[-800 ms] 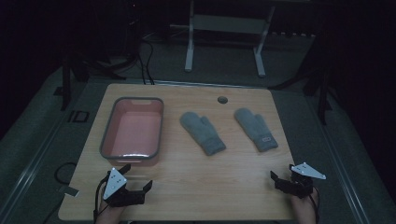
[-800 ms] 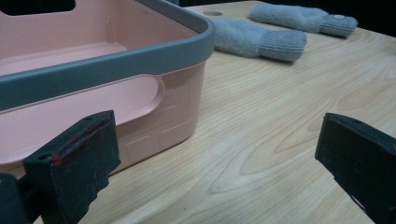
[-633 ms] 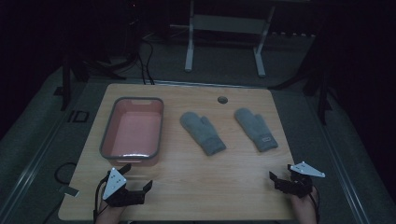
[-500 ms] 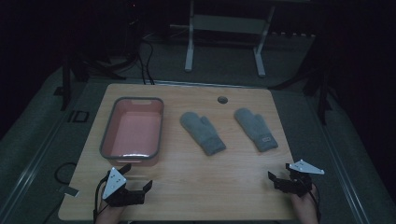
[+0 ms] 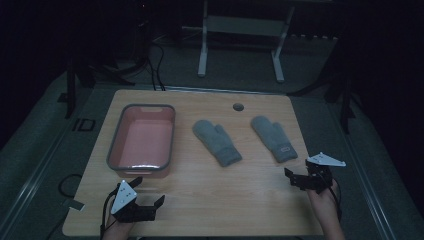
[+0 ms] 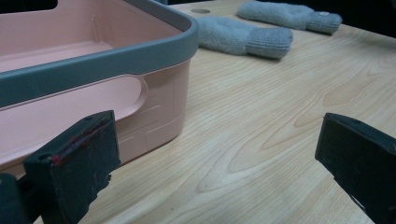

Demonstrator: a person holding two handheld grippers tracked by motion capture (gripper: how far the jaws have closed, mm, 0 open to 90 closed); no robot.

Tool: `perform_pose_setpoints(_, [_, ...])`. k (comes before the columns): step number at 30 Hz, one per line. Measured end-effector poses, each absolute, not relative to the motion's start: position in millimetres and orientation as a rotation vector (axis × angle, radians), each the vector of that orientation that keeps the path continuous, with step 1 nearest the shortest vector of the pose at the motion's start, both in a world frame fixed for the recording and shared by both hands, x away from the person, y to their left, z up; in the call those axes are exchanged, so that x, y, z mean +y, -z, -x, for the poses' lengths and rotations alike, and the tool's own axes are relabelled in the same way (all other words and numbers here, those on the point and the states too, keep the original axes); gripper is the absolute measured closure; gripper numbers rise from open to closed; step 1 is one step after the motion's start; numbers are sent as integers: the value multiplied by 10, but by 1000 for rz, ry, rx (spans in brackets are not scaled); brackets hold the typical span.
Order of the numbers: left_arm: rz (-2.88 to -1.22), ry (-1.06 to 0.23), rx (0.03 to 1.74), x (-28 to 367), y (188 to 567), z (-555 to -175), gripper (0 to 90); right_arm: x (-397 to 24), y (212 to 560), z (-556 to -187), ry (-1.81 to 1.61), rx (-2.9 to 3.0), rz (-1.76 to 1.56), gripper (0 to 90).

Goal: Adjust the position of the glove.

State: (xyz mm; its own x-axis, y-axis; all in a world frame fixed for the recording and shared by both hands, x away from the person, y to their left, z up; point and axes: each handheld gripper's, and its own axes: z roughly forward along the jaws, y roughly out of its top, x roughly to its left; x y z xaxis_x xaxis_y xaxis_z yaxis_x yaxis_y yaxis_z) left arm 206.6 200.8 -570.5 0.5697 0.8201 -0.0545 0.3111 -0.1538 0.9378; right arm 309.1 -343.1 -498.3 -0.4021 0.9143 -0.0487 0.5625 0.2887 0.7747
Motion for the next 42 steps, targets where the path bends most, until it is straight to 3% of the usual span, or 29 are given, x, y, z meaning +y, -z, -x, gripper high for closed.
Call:
perform_pose_setpoints(30, [-1733, -573, 945, 2022, 5695, -2041, 2, -2188, 4773, -3789, -1059, 2363, -982, 154])
perform_pose_setpoints(34, [-1736, -572, 944, 2024, 5695, -2037, 2, -1963, 4796, -3914, -1091, 2427, -909, 219])
perform_pose_setpoints(42, [-1733, -570, 944, 2037, 5691, -2025, 2, -1680, 4869, -4115, -1085, 2465, -850, 265])
